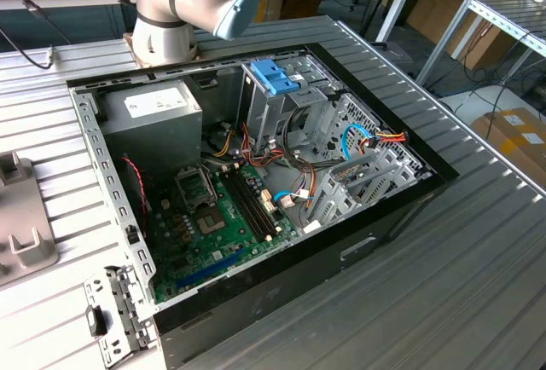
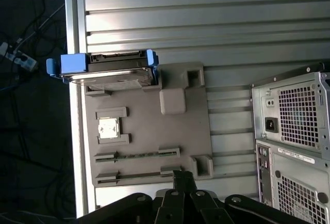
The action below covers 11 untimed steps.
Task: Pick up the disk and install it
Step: 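Reach for the disk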
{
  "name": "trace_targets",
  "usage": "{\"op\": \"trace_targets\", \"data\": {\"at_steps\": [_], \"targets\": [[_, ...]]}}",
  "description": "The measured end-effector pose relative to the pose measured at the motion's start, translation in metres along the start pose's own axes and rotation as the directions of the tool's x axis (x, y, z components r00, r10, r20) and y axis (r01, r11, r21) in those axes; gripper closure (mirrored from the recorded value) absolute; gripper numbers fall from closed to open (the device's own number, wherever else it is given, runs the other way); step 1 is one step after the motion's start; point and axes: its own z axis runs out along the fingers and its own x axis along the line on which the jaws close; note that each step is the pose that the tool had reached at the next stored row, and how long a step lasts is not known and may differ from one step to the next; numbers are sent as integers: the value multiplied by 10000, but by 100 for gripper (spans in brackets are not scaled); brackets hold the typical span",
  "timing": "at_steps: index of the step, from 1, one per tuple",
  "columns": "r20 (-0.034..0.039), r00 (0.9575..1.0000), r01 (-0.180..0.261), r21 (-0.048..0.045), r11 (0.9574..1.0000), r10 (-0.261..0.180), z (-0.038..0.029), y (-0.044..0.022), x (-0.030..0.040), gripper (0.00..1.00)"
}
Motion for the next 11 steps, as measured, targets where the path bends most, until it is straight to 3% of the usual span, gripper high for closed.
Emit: {"op": "trace_targets", "data": {"at_steps": [11], "targets": [[0, 10000, 0, 0, 10000, 0, 0, -7, 97, 90]]}}
